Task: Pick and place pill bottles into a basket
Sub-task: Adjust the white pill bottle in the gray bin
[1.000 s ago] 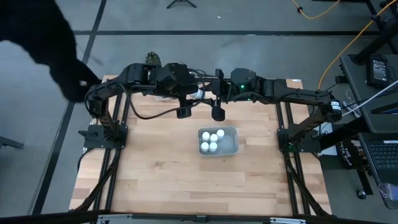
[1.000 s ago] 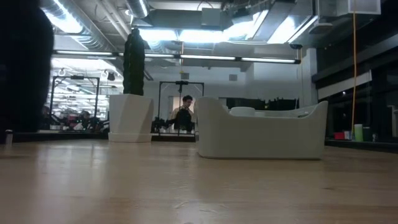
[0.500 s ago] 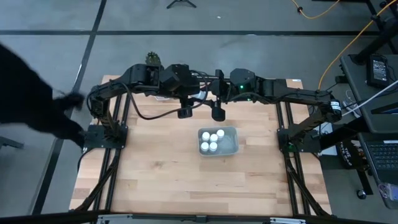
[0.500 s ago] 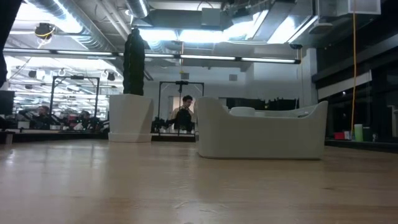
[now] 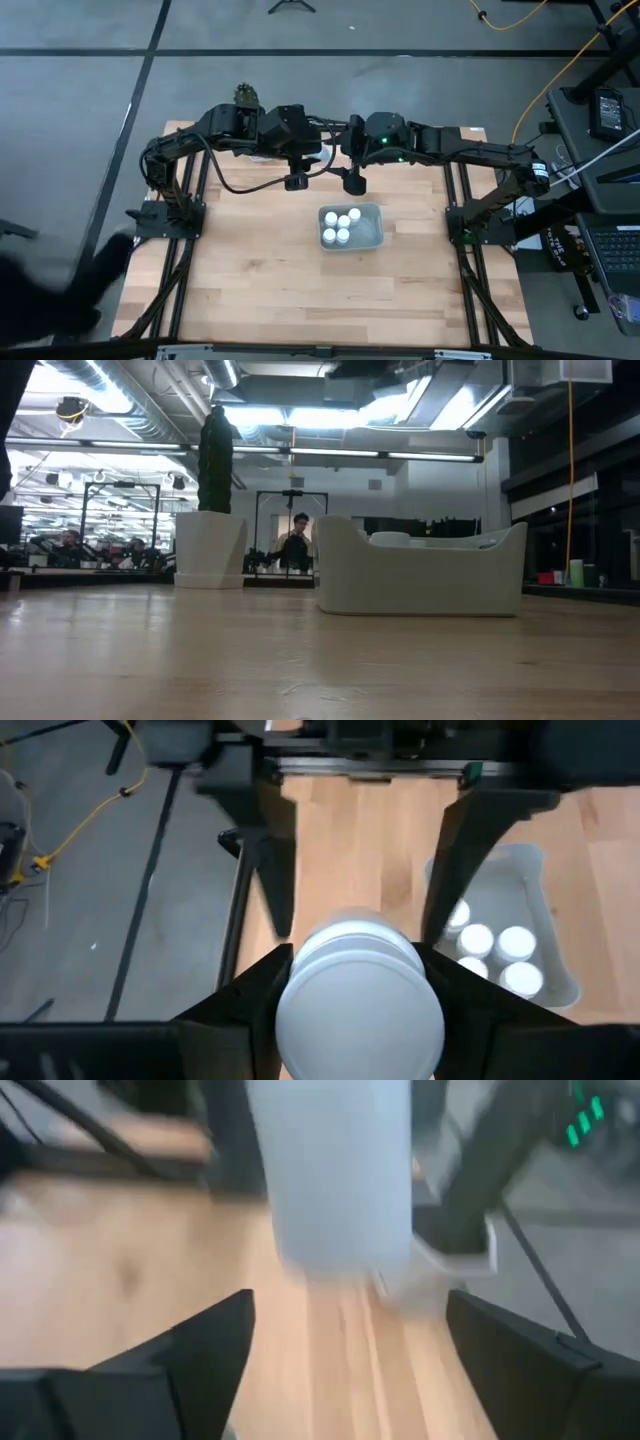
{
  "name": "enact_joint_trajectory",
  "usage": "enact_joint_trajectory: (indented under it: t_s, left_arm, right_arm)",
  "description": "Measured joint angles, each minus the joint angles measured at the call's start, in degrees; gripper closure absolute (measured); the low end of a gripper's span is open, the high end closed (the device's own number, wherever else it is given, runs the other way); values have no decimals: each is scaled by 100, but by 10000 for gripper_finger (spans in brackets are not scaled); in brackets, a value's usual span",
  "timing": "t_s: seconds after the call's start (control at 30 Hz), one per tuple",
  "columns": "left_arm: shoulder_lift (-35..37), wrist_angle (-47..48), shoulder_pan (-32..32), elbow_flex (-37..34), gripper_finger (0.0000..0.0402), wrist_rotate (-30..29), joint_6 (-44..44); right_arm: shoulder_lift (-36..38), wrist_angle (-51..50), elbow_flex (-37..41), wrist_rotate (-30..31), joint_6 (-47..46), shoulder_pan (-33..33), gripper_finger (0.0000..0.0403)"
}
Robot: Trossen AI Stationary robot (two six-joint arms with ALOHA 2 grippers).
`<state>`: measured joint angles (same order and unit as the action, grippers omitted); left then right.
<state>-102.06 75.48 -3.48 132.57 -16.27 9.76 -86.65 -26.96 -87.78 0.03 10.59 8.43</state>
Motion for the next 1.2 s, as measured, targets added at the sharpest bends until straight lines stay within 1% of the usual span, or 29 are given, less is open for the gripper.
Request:
enact_joint_trajectory:
  t_s: [0.07, 0.1, 0.23, 0.33, 0.43, 0.53, 0.63, 0.7, 0.83, 1.0, 1.1, 1.2]
  left_arm:
    - [-2, 46, -32, 0, 233, -36, 22]
    - [-2, 64, -60, 0, 233, 2, 26]
    - [-28, 49, -125, 0, 233, 546, 17]
    - [-167, -90, -119, 0, 233, 920, 92]
    - [-406, -172, -129, 0, 233, 1253, 257]
    - [-718, -269, -130, 0, 233, 1652, 483]
    - [-1028, -450, -130, -4, 233, 2211, 626]
    - [-1188, -636, -127, -4, 233, 2539, 717]
    - [-1488, -979, -130, -2, 233, 2898, 816]
    - [-1907, -1165, -130, -2, 233, 2992, 1018]
    - [-2228, -1211, -130, 0, 233, 3013, 1055]
    - [-2550, -1281, -105, 0, 233, 3021, 1081]
  right_arm:
    - [11, -592, -3, 408, -6, -2, 63]
    - [20, -1052, -3, 663, -27, -4, 58]
    - [24, -3129, -3, 1767, -582, 30, 53]
    - [29, -4638, -3, 2150, -1212, 73, 59]
    - [200, -5486, 3, 2308, -1829, 85, 65]
    - [721, -5677, 53, 2597, -2216, 79, 68]
    - [1593, -5661, 351, 2869, -2685, 72, 69]
    - [2242, -5635, 612, 2885, -3092, 73, 69]
    - [3460, -5617, 1062, 2813, -3795, 11, 69]
    - [4560, -5321, 1408, 2745, -4240, -131, 69]
    - [4989, -5090, 1520, 2693, -4289, -157, 69]
    - [5242, -4877, 1618, 2688, -4229, -157, 69]
